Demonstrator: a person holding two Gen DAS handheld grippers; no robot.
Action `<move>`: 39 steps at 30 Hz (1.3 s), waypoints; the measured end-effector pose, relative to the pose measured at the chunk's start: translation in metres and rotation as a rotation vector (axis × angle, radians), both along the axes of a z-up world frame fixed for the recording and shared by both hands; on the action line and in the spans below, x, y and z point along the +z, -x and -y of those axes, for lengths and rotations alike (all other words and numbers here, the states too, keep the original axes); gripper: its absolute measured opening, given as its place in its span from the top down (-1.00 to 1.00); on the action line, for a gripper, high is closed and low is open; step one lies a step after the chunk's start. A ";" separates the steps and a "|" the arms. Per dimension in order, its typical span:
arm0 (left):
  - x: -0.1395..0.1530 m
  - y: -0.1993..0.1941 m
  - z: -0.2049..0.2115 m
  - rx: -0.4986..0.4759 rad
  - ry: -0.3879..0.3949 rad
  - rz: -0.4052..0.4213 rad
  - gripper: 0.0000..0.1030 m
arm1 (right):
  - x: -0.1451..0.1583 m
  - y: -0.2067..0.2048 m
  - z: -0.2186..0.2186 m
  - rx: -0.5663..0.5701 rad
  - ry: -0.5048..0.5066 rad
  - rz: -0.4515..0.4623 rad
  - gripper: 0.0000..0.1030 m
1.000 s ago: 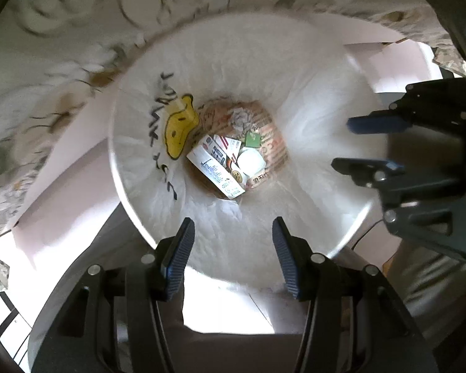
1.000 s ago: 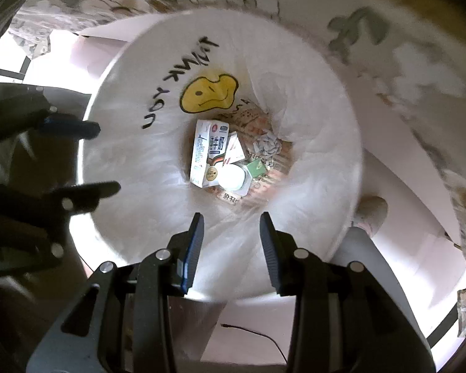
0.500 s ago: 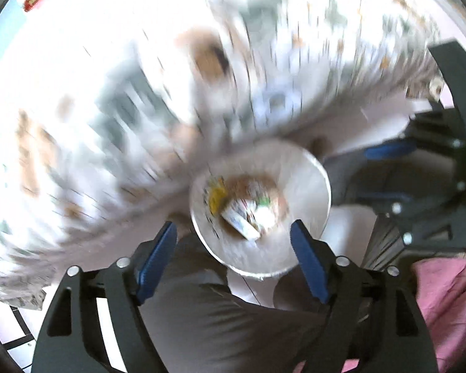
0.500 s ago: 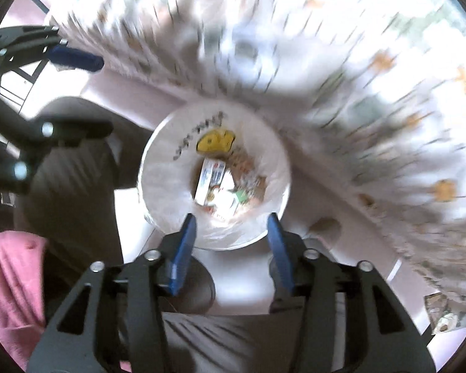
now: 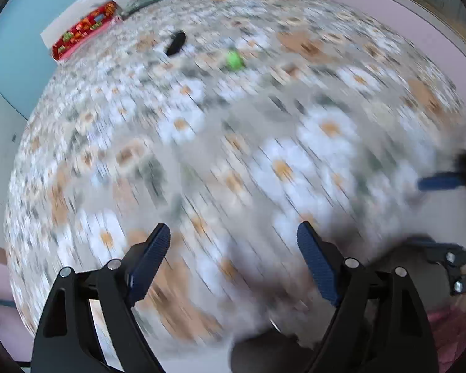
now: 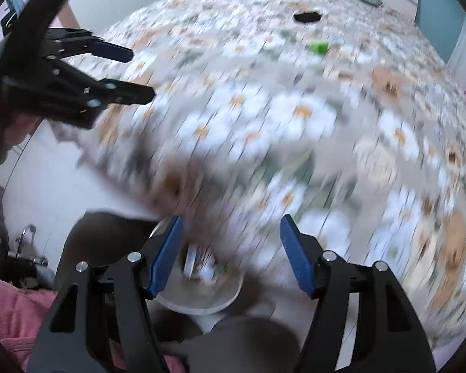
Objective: Collect trash
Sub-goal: 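Move both open tools back toward the black cylinder and green piece, then grasp the black cylinder with the left tool while the right tool grasps the green piece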
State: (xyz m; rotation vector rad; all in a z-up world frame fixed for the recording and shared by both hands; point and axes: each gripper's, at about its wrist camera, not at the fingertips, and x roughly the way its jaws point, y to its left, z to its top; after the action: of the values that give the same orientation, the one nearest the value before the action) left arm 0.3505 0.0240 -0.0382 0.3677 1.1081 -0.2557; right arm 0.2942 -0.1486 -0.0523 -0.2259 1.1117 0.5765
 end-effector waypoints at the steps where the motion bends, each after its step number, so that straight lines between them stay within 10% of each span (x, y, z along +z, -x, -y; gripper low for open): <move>1: 0.000 -0.017 0.000 0.008 -0.017 0.020 -0.66 | 0.001 -0.010 0.001 -0.005 -0.011 0.004 -0.26; 9: 0.008 -0.154 -0.001 -0.058 -0.064 0.011 -0.66 | 0.015 -0.110 -0.016 -0.024 -0.005 -0.027 -0.26; 24: 0.097 -0.321 -0.002 -0.100 -0.077 -0.139 -0.66 | 0.128 -0.232 -0.042 -0.305 -0.064 -0.190 -0.26; 39: -0.005 -0.442 0.024 -0.161 -0.102 -0.249 -0.66 | 0.040 -0.311 -0.050 -0.564 -0.053 -0.294 -0.26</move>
State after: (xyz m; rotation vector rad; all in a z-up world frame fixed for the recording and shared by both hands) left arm 0.7921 0.0004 -0.0431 0.5278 1.3418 -0.3961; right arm 0.6048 -0.0991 -0.0120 0.2246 1.3716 0.1335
